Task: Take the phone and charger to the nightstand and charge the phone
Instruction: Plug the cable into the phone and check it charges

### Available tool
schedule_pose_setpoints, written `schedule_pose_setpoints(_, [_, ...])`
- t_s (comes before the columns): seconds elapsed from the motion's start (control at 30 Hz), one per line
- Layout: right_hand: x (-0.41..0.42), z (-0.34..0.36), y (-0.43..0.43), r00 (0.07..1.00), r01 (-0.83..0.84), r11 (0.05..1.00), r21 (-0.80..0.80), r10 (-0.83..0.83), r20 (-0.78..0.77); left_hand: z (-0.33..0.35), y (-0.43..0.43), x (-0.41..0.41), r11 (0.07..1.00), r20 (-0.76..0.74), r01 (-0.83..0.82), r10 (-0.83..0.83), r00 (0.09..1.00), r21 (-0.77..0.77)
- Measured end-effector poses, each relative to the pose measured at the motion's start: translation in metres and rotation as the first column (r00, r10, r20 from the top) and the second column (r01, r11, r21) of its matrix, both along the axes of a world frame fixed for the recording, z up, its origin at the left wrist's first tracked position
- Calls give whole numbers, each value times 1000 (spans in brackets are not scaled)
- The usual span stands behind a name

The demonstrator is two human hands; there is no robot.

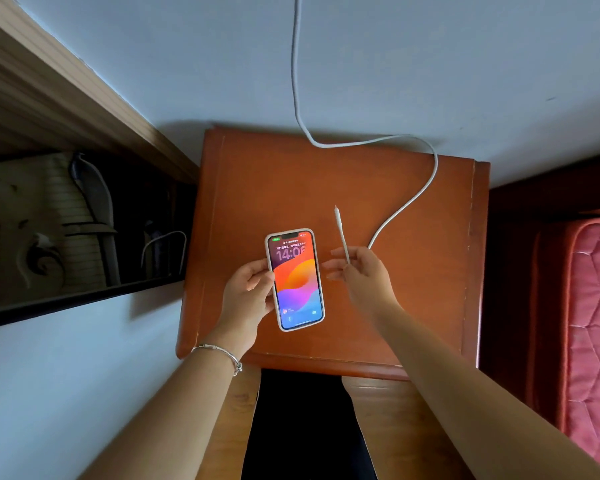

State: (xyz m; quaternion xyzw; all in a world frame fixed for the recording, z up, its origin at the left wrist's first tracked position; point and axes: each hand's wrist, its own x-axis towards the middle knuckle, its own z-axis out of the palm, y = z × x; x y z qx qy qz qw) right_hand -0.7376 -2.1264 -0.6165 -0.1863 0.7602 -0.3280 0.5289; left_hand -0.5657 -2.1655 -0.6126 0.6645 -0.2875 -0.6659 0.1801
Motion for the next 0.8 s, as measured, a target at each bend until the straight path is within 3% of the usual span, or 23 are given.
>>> schedule_pose_setpoints(0.27, [-6,73,-2,992,-38,992,-119,23,-125,72,-24,11,998,-27,-42,40,999,-49])
schedule_pose_setpoints(0.5, [-14,147,-2,998,51,993,-106,-55,-35,141,-46,4,985,-89,-164,159,983,-51])
schedule_pose_setpoints(0.67, [-4,188,14,991,49,972,-229,-76,-110,180,-53,-1,976,-145,-215,207,968,-45])
schedule_pose_setpoints(0.8, [1,208,24,995,43,965,-260,-65,-74,200,-58,-7,972,-193,-229,215,957,-55])
